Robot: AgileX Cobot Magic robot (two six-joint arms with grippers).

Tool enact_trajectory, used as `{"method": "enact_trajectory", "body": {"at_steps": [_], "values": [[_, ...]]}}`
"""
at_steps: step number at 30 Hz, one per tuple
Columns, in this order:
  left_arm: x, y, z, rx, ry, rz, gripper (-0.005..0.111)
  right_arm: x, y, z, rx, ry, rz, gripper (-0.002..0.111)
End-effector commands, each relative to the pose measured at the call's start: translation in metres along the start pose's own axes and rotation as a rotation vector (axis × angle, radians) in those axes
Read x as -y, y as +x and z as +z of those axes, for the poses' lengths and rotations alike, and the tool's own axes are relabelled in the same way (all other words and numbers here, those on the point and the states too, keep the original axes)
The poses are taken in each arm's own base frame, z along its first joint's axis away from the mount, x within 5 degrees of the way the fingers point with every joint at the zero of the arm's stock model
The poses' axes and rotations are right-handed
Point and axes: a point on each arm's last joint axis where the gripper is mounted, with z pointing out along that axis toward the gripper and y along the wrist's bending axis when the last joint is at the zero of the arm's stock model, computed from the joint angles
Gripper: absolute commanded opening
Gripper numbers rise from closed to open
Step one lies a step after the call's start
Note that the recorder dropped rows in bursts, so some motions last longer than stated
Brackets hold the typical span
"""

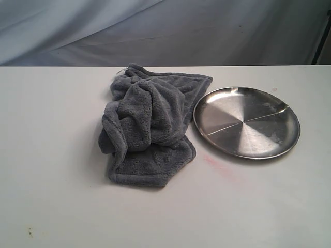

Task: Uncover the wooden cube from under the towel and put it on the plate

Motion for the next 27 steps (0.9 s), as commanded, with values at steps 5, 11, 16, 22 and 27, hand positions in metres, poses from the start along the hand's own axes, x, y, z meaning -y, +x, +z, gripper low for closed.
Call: {"method": "enact_trajectory", "body": {"at_steps": [5, 11, 16, 22, 27], "values": [[0.0000, 0.0013, 0.0001, -0.001, 0.001, -0.001, 0.001, 0.0005, -0.0005, -0.0004, 0.018, 0.008, -0.005, 0.000], [0.0000, 0.0013, 0.0001, -0.001, 0.001, 0.001, 0.001, 0.0005, -0.0005, -0.0004, 0.018, 0.008, -0.005, 0.000], [0.0000, 0.0013, 0.0001, -0.001, 0.001, 0.001, 0.001, 0.0006, -0.0007, -0.0004, 0.019, 0.010, -0.047, 0.000], [0.0000, 0.0013, 0.0001, -0.001, 0.001, -0.002, 0.001, 0.0006, -0.0007, -0.0004, 0.019, 0.010, -0.049, 0.000], [0.0000, 0.0013, 0.0001, -0.001, 0.001, -0.002, 0.001, 0.0006, -0.0007, -0.0004, 0.019, 0.010, -0.049, 0.000]]}}
